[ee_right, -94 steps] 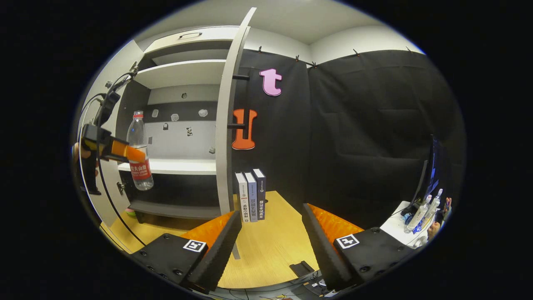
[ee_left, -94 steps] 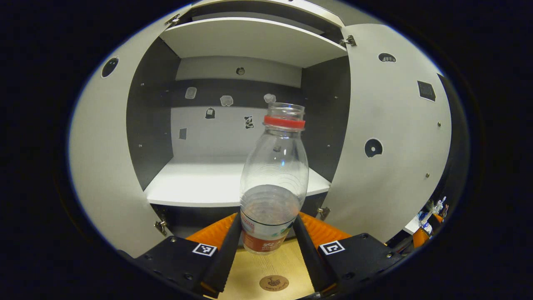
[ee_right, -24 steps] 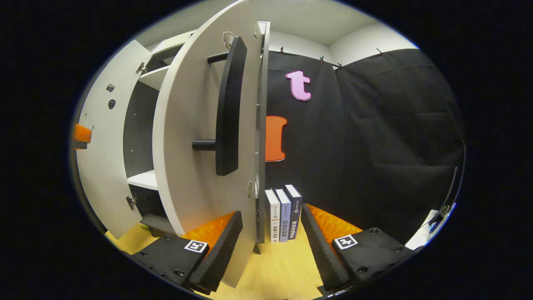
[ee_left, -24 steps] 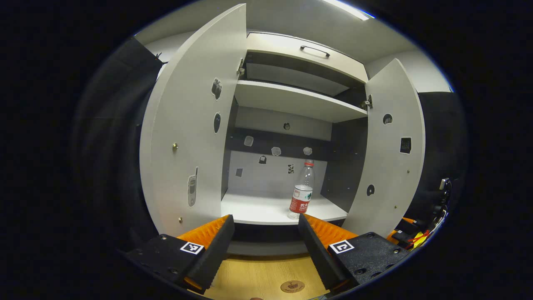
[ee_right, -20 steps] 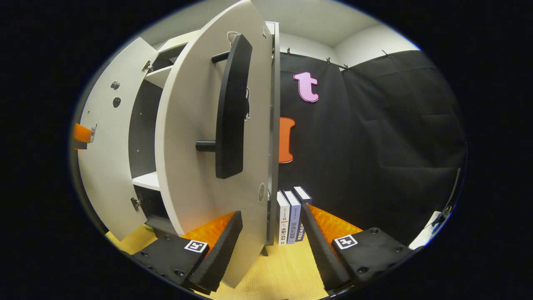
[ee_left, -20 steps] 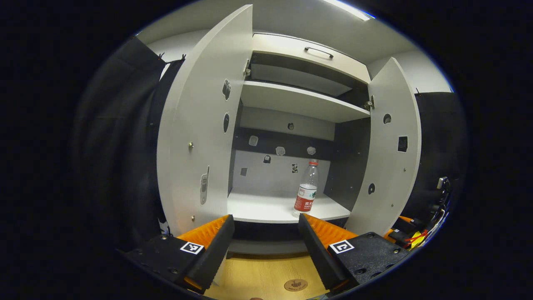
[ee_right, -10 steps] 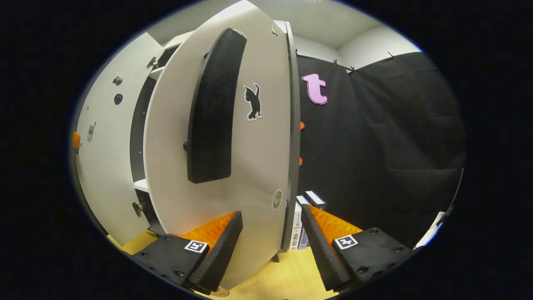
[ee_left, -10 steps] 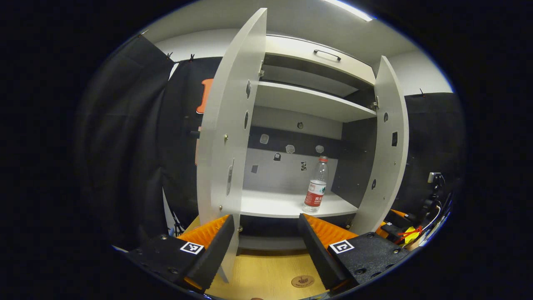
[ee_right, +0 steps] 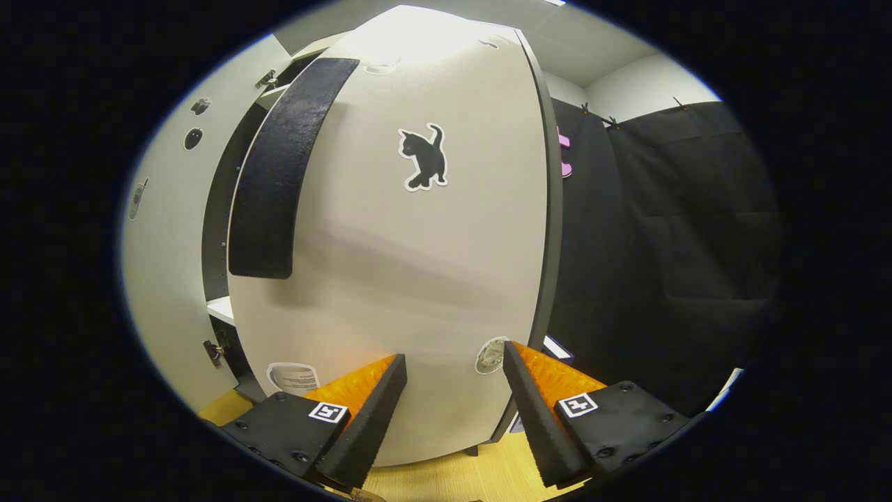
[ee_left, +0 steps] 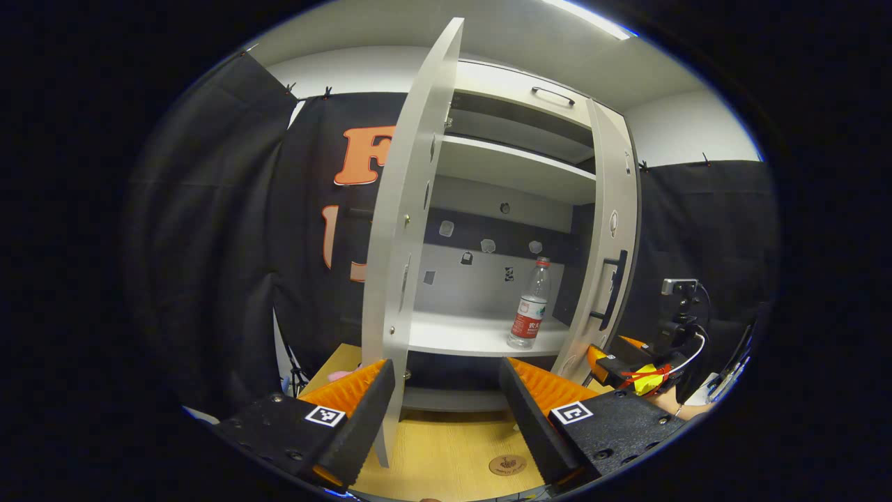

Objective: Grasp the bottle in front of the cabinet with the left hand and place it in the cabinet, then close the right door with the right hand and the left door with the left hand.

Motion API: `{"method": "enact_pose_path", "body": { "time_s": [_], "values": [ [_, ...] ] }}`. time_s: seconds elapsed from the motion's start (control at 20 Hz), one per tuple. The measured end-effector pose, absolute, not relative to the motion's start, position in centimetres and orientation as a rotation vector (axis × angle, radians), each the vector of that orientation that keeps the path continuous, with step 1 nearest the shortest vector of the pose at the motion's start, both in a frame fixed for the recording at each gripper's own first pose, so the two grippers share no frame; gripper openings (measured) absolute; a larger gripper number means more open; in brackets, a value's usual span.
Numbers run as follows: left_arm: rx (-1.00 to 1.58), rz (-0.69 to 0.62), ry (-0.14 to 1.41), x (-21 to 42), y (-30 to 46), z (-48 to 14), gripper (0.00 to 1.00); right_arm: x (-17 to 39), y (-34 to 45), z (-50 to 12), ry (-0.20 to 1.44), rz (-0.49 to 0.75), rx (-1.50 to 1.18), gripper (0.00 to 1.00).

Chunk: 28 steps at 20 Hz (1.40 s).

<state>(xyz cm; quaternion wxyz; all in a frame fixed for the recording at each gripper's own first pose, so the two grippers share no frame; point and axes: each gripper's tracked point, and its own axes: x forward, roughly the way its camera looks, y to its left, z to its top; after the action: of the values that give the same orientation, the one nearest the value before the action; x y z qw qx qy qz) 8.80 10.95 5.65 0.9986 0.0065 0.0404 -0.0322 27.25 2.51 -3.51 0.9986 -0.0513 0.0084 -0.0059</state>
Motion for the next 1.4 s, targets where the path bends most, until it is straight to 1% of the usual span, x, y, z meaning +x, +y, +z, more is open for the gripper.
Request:
{"method": "enact_pose_path", "body": {
  "time_s": [0.15,0.2,0.6,0.85,1.0,1.1,1.4],
  "values": [
    [0.035,-0.033,0.075,8.4,12.5,5.7,0.92,27.3,2.6,-3.5,0.014,-0.011,-0.107,0.94],
    [0.049,-0.013,0.071,8.3,13.3,5.9,0.94,27.4,2.7,-3.5,0.014,-0.013,-0.105,0.94],
    [0.015,0.058,0.086,7.4,17.4,4.9,0.94,27.2,2.7,-3.4,0.013,-0.024,-0.115,0.94],
    [0.058,0.129,0.071,6.9,20.6,5.0,0.94,27.0,2.7,-3.4,0.008,-0.035,-0.123,0.94],
    [0.075,0.166,0.075,7.4,22.2,4.8,0.94,26.9,3.1,-3.4,0.008,-0.022,-0.129,0.94],
    [0.061,0.175,0.089,8.1,23.0,4.3,0.94,26.7,3.8,-3.4,0.005,-0.006,-0.128,0.94],
    [0.054,0.172,0.110,9.8,23.1,3.6,0.94,26.6,3.8,-3.4,-0.010,-0.023,-0.120,0.94]
  ]
}}
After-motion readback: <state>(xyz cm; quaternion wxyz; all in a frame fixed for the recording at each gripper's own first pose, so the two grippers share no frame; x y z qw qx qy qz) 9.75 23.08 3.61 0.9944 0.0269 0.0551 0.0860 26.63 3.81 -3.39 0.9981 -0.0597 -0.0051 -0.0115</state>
